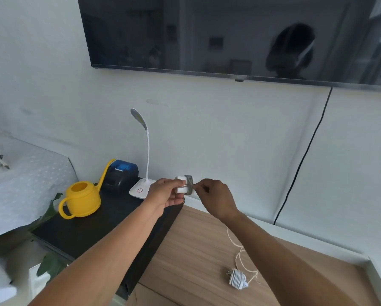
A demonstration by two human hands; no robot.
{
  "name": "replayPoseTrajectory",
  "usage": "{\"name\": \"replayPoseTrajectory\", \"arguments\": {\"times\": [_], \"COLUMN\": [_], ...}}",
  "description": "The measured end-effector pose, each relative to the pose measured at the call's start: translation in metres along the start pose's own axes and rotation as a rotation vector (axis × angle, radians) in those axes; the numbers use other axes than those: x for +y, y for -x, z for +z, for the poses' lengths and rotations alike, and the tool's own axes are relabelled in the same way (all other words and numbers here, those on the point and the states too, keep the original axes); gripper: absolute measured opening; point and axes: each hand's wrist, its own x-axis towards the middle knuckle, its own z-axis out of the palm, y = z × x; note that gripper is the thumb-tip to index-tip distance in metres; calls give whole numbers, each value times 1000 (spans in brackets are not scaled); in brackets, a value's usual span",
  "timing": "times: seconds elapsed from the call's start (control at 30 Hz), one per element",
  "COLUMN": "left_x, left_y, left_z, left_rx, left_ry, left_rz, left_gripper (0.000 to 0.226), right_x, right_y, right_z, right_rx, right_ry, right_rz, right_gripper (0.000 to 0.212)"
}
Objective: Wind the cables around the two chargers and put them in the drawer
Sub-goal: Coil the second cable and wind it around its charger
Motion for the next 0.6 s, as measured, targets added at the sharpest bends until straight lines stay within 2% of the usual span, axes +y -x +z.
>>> {"name": "replayPoseTrajectory", "arguments": {"times": [0.23, 0.43, 0.6], "left_x": [3, 6, 11], "left_y": [2, 5, 10], "left_z": [-3, -3, 0], "left_rx": [-35, -95, -198], "left_ry": [166, 107, 81], "left_rz": [-92, -132, -141], "left_gripper": [27, 33, 29], "right_x": [9, 21, 30], "right_y": [14, 13, 10], "right_z": [16, 20, 19], "right_rx": [-18, -42, -48], "right_ry": [-84, -119, -96], "right_rz": [30, 75, 73], "right_gripper": [21, 19, 19]}}
